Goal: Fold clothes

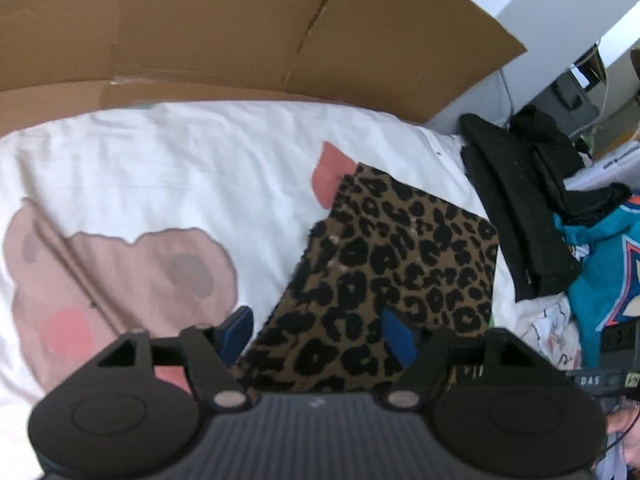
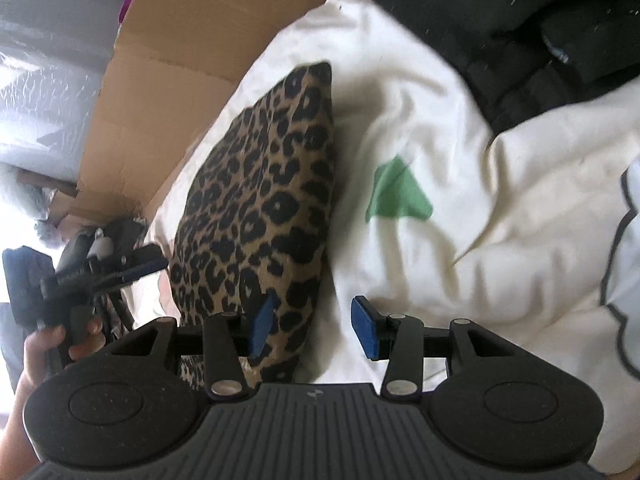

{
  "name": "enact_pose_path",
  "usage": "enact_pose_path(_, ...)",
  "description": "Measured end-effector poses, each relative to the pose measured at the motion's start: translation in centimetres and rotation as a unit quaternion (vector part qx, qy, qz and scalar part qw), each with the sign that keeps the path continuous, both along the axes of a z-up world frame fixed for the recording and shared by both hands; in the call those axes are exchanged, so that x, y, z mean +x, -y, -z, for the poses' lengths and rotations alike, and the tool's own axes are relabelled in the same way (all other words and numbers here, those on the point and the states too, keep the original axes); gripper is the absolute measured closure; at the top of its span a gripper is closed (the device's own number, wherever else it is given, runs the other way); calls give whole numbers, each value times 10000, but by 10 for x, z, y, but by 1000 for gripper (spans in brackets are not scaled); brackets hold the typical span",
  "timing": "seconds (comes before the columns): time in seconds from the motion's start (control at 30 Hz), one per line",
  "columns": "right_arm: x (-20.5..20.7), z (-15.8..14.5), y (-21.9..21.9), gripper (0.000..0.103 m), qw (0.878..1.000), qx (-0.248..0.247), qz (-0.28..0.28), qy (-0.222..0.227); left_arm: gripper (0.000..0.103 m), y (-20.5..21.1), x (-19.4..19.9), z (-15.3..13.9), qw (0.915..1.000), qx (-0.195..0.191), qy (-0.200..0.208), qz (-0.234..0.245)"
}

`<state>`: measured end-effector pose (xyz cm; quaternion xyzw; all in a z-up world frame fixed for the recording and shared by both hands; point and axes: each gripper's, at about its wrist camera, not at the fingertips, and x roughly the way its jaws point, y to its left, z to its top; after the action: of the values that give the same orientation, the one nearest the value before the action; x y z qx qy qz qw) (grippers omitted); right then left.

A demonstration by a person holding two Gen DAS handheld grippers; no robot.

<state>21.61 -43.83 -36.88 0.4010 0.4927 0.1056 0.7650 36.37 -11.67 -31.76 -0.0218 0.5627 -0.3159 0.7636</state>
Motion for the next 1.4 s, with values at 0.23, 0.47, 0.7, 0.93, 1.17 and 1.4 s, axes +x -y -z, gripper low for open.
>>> enact_pose_path(0.23, 21, 2, -5, 53, 9998, 158, 91, 49, 29, 10, 18, 27, 9995, -103, -280, -60)
enact_pose_path(0.47, 42, 9, -13, 53, 9995, 225, 198, -39, 34, 15, 30, 45, 9967, -483, -639, -116)
enact_pose_path(0.7, 50, 24, -14, 54, 9980, 507, 305, -235, 34, 19, 39, 54, 9943, -672, -824, -41)
enact_pose_path(0.93, 62, 26, -18, 68, 9982, 515, 212, -230, 41, 28, 42, 54, 9947, -644, -801, 76)
enact_pose_path(1.17, 66, 15, -22, 93, 9992, 384, 62, -118, 52, 27, 39, 50, 9954, -569, -771, -84)
enact_pose_path(1.4, 67, 6, -12, 96, 9995, 304, 105, 9, 67, 22, 35, 41, 9930, -727, -887, -285)
